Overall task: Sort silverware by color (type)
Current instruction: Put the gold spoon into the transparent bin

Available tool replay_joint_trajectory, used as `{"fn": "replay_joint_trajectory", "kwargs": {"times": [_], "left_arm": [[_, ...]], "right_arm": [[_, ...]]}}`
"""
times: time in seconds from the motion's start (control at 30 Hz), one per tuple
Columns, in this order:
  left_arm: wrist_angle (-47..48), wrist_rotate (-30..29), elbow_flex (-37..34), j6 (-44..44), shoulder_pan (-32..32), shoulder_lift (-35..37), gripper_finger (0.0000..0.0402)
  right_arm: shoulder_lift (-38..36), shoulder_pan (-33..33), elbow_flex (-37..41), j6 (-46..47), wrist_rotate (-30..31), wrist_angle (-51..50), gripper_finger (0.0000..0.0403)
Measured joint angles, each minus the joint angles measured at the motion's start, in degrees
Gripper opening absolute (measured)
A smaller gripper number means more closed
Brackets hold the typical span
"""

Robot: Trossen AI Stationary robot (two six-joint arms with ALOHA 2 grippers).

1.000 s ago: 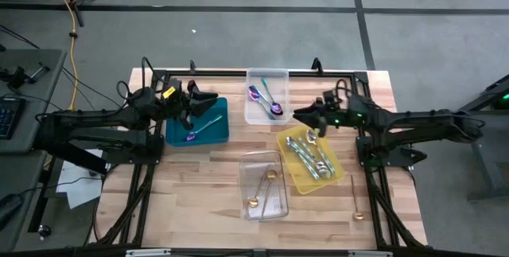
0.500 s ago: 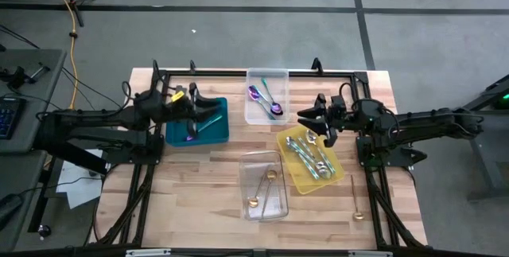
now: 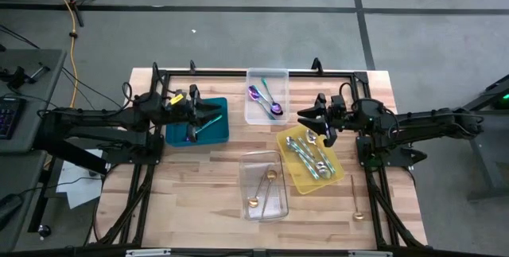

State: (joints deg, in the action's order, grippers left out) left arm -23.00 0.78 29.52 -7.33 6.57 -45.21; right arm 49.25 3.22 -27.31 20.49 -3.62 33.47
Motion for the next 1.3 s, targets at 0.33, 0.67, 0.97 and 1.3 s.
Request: {"fn": "replay_joint_trajectory", "kwargs": {"times": [0.33,0.67,0.97,1.3], "left_arm": [[0.0,-0.2,0.0,0.1,0.0,0.0,0.0099],[0.0,-0.2,0.0,0.1,0.0,0.0,0.0099],[0.1,-1.5,0.0,0.1,0.0,0.0,0.0099],[0.1,-1.5,0.0,0.0,0.0,0.0,0.0099]], "right_arm": [[0.0,0.0,0.0,0.0,0.0,0.0,0.0129],[0.0,0.0,0.0,4.5,0.2,0.0,0.0129],[0.3,-3.5,-5.9,29.0,-10.6,-22.0,0.0128],[0.3,-23.4,-11.2,60.8,-14.4,-60.3,0.0128]]}}
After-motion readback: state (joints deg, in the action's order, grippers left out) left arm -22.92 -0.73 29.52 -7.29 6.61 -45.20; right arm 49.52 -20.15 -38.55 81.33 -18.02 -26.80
